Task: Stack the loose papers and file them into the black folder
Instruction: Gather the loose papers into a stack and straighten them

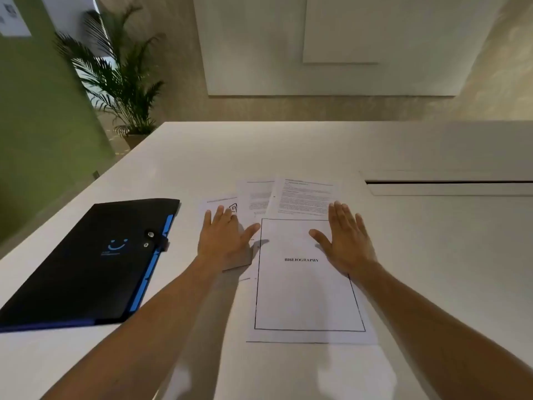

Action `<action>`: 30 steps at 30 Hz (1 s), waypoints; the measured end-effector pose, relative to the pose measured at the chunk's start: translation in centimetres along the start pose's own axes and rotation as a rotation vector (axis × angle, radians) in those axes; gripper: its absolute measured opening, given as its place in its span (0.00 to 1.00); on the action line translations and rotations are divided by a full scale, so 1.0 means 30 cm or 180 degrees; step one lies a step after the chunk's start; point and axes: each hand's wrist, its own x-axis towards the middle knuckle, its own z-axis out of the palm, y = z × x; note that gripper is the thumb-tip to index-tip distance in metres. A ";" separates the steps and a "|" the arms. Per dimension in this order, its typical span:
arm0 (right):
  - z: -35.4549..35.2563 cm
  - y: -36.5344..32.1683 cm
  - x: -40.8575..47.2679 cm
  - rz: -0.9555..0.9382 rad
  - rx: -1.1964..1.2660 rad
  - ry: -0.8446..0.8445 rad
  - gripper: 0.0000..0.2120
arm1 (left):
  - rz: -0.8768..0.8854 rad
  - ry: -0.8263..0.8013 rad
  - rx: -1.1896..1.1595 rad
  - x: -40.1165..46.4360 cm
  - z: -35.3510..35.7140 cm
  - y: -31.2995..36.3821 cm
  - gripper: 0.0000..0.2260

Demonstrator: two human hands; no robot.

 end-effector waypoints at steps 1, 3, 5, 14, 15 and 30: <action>0.011 -0.003 -0.009 0.0048 0.0085 -0.0100 0.46 | 0.0020 0.0008 0.0066 -0.005 0.008 0.016 0.35; 0.027 0.001 -0.015 0.0142 0.0242 -0.0178 0.47 | 0.0038 0.0109 -0.0090 -0.025 0.024 0.054 0.32; 0.046 0.003 -0.014 0.0227 0.0356 -0.0247 0.49 | -0.0091 0.0190 -0.0270 -0.052 0.039 0.096 0.30; 0.058 0.004 -0.004 0.0287 0.0266 -0.0455 0.48 | -0.0603 -0.0160 -0.1088 -0.042 0.028 0.177 0.23; 0.059 0.004 -0.004 0.0291 0.0267 -0.0445 0.48 | -0.0687 -0.0307 -0.1325 -0.030 0.017 0.178 0.23; 0.061 0.004 -0.007 0.0341 0.0322 -0.0328 0.48 | -0.1017 -0.0800 -0.2690 0.012 -0.003 0.178 0.25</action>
